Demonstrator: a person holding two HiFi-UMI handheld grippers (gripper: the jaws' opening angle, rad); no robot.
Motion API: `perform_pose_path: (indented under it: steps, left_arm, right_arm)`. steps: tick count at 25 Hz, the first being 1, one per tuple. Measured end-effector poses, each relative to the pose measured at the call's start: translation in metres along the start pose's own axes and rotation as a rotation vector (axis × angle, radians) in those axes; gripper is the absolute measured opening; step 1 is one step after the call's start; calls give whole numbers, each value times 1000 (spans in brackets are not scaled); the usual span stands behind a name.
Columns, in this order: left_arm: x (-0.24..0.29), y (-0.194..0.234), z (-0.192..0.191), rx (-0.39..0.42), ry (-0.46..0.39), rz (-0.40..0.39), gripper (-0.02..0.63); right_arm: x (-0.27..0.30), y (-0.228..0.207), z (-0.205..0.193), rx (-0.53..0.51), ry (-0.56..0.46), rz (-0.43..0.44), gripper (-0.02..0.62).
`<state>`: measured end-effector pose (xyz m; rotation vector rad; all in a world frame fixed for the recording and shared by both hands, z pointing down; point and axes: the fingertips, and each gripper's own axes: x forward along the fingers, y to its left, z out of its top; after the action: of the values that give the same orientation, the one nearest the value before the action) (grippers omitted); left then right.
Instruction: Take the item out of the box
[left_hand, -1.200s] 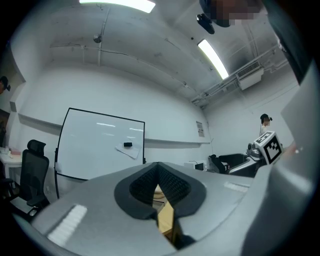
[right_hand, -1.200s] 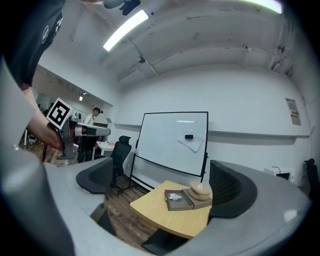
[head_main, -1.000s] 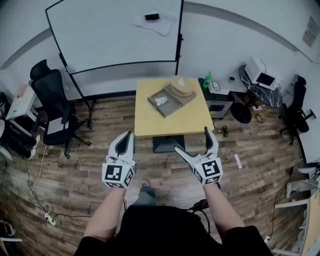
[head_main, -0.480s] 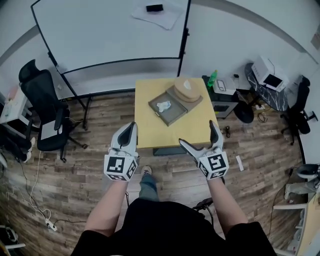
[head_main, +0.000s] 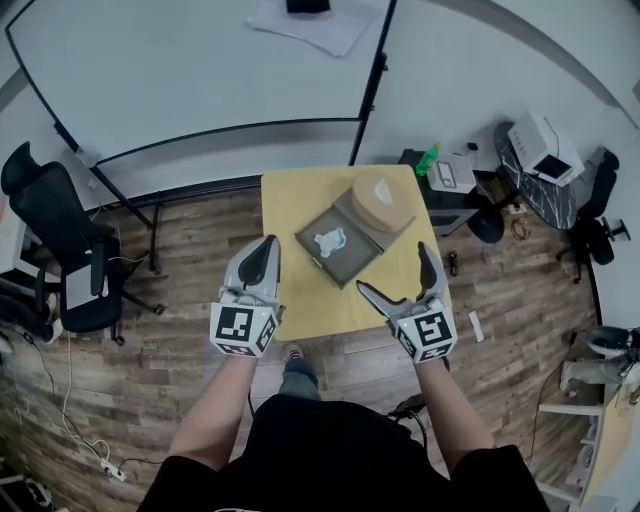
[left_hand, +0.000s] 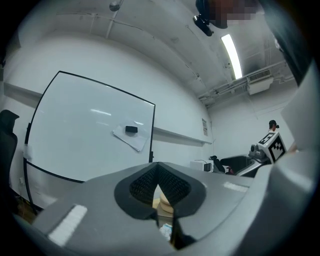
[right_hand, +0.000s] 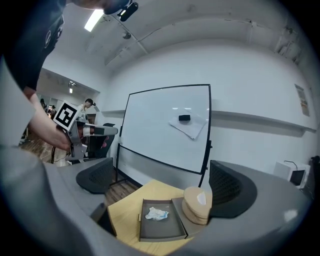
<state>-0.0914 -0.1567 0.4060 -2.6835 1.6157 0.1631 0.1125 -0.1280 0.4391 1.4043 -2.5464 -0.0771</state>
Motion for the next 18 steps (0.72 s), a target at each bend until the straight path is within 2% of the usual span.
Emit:
perform_pose_path:
  steps: [7, 18]
  left_arm:
    - [65, 50, -14, 4, 21, -32, -2]
    - [123, 100, -23, -28, 9, -58, -2]
  right_arm:
    - [72, -19, -2, -9, 52, 1, 598]
    - [142, -34, -9, -66, 136, 23, 598]
